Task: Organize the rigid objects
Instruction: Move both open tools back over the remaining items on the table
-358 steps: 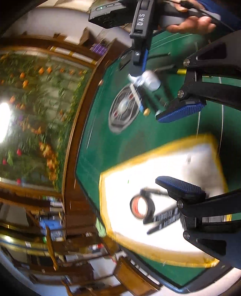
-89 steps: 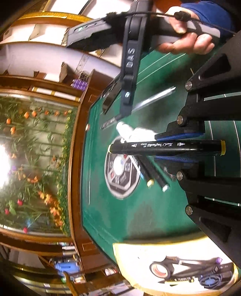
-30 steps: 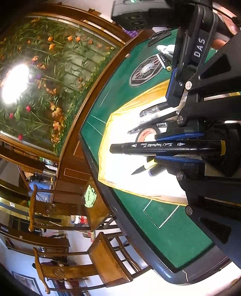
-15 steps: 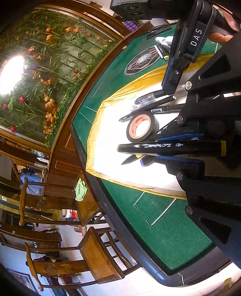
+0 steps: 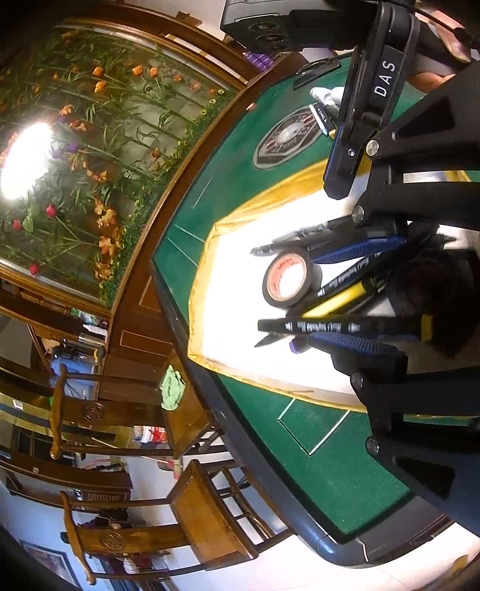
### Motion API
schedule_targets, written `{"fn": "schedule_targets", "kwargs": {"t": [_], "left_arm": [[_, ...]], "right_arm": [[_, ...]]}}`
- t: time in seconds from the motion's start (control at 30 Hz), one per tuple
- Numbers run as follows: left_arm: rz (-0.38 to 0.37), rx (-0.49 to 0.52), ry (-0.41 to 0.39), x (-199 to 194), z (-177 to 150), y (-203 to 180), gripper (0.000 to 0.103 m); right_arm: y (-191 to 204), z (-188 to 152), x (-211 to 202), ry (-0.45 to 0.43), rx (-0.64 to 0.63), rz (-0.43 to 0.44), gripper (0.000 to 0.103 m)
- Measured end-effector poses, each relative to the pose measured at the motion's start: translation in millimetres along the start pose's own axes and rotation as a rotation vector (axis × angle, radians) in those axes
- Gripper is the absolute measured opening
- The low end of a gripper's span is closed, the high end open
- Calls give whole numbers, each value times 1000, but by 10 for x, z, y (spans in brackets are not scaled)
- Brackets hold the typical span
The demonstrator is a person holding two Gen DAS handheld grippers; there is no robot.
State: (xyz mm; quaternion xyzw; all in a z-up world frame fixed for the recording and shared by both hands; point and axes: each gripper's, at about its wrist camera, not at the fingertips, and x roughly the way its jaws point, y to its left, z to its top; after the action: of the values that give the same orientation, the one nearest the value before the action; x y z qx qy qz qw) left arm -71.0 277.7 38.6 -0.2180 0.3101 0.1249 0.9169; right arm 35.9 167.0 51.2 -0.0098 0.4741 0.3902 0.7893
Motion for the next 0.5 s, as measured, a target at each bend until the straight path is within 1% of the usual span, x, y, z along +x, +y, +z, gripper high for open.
{"fn": "schedule_targets", "kwargs": {"t": [0.13, 0.23, 0.3, 0.37, 0.5], "left_arm": [[-18, 25, -14, -89, 6, -139, 40], [-31, 52, -20, -137, 1, -277, 40], [-39, 72, -20, -158, -8, -374, 44], [-46, 95, -23, -182, -25, -491, 48], [-77, 165, -14, -205, -74, -791, 48]], "right_arm": [[-121, -47, -196, -25, 22, 29, 15], [-240, -119, -362, -47, 40, 38, 21], [-314, -169, -467, -62, 53, 37, 24], [-464, -216, -611, -80, 74, 40, 24], [-776, -316, -918, -128, 115, 28, 24]]}}
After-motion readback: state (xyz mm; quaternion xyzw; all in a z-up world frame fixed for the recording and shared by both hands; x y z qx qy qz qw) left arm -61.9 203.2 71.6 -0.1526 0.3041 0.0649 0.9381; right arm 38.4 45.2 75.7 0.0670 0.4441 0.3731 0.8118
